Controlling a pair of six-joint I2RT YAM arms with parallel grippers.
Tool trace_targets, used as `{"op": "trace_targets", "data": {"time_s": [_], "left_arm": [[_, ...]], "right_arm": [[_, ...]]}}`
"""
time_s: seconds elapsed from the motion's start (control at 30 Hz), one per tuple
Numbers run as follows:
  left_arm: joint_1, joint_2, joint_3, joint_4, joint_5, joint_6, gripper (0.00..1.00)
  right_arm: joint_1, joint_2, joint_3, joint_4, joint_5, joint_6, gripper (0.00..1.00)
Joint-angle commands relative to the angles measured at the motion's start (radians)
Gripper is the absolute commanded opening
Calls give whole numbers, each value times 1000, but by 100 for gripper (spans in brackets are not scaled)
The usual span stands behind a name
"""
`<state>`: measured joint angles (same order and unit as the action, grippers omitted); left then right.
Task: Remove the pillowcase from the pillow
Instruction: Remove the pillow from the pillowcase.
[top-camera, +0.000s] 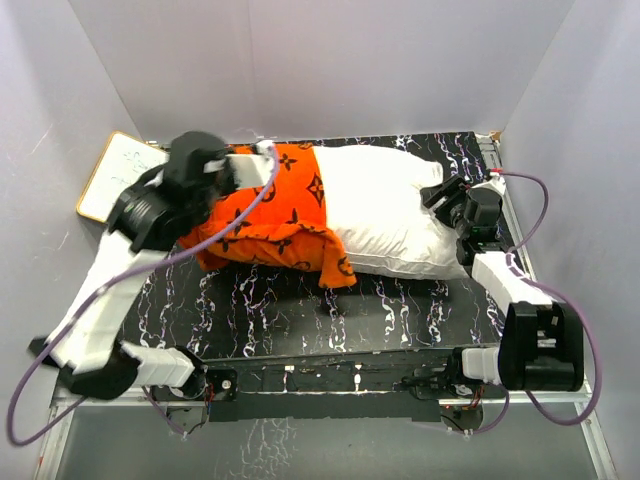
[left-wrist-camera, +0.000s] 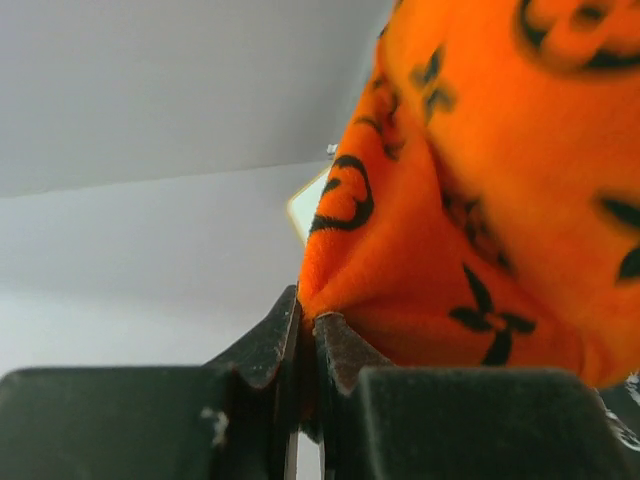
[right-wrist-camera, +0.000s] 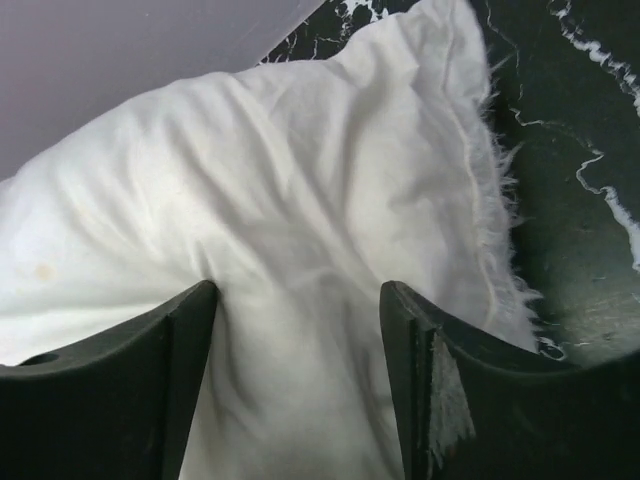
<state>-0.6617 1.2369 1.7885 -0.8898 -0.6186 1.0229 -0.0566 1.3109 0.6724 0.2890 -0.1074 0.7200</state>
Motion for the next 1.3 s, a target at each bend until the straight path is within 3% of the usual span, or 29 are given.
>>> {"op": "trace_targets", "data": {"time_s": [0.0,0.03,0.2,0.27,0.4,0.6,0.73,0.87,0.9,0.93,0.97,1.0,1.03,1.07,1.27], "left_arm": [[21,241,269,-165,208,-320,0],[30,295,357,-203,245,-351,0],[148,552,751,-235,328,-414,0],[176,624,831,-210,305,-408,0],[213,627,747,-108,273,-403,0],[280,654,705,-174,348,-484,0],[299,649,703,-173,361,-471,0],[300,634,701,-172,372,-439,0],[300,629,702,-172,381,-435,0],[299,620,703,-172,394,-433,0],[297,612,704,-172,402,-429,0],[297,606,703,-171,405,-423,0],[297,598,705,-168,404,-416,0],[297,589,707,-163,402,-410,0],[290,508,740,-115,375,-318,0]], "right_arm": [[15,-104,18,-157,145,-182,89],[21,-150,2,-155,150,-196,97],[84,-373,-62,-189,176,-284,98],[110,-433,-66,-249,188,-320,98],[132,-551,-95,-398,271,-321,98],[133,-590,-165,-495,333,-294,98],[133,-558,-202,-526,224,-234,98],[134,-594,-248,-470,-108,-180,98],[135,-597,-250,-462,-169,-154,96],[135,-598,-251,-439,-213,-125,86],[135,-599,-239,-422,-235,-95,67],[134,-600,-206,-420,-238,-71,33],[133,-605,-156,-422,-231,-52,16],[134,-612,-98,-426,-225,-38,9],[138,-587,306,-492,-176,-49,8]]}}
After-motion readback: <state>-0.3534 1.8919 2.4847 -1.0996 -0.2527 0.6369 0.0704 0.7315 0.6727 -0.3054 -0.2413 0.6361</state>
